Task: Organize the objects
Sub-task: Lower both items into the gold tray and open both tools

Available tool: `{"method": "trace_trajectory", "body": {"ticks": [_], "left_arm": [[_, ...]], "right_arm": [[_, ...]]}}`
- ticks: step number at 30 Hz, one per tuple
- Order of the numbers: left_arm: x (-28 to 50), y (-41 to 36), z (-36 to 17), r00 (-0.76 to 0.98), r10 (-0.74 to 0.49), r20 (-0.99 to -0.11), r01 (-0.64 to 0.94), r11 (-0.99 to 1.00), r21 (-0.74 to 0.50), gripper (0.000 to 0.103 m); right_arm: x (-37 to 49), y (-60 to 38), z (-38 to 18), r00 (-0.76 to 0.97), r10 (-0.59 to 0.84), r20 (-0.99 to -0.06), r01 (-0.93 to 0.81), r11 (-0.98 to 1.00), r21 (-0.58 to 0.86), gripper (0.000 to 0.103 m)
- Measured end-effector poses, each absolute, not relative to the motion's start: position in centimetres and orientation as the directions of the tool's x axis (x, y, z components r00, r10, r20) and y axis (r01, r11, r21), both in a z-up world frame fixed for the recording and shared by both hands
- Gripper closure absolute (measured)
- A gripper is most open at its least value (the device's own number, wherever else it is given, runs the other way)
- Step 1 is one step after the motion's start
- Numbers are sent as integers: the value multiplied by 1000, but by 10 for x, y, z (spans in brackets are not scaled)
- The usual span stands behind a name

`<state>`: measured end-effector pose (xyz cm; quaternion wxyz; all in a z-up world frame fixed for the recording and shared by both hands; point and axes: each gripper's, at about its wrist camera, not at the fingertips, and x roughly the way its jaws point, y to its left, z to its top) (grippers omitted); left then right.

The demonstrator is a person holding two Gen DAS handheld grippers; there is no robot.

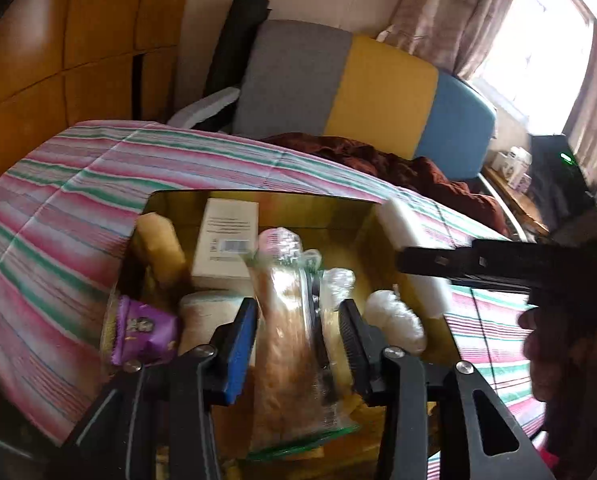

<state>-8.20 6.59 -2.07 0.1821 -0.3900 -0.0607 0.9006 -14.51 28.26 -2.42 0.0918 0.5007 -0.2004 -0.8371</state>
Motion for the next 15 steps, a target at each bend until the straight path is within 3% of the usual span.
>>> {"method": "trace_trajectory", "body": {"ticks": [1, 2, 4, 8, 12, 15], "left_arm": [[-82, 68, -20, -633, 378, -676, -284, -925, -252, 38], [-82, 70, -19, -638, 378, -671, -284, -925, -251, 35], [-81, 74, -18, -643, 374, -668, -291, -927, -239, 35], [-78, 76, -19, -658, 340, -672, -279, -939, -202, 35], [-75, 73, -17, -679, 285, -677, -245, -957, -158, 34], [-69, 69, -13, -701, 251, -667, -225, -966, -127, 25]], "right_arm": [[-146, 283, -26, -482, -352, -802, -55, -902, 428, 38], [-146, 283, -25, -486, -348, -801, -58, -902, 428, 38], [-145, 281, -27, -492, -348, -798, -56, -902, 427, 38], [-145, 279, -30, -513, -353, -783, -53, -897, 439, 26], [-135, 279, -26, -540, -363, -759, -51, -886, 460, 23], [-123, 276, -21, -570, -328, -753, -48, -902, 430, 23]]}}
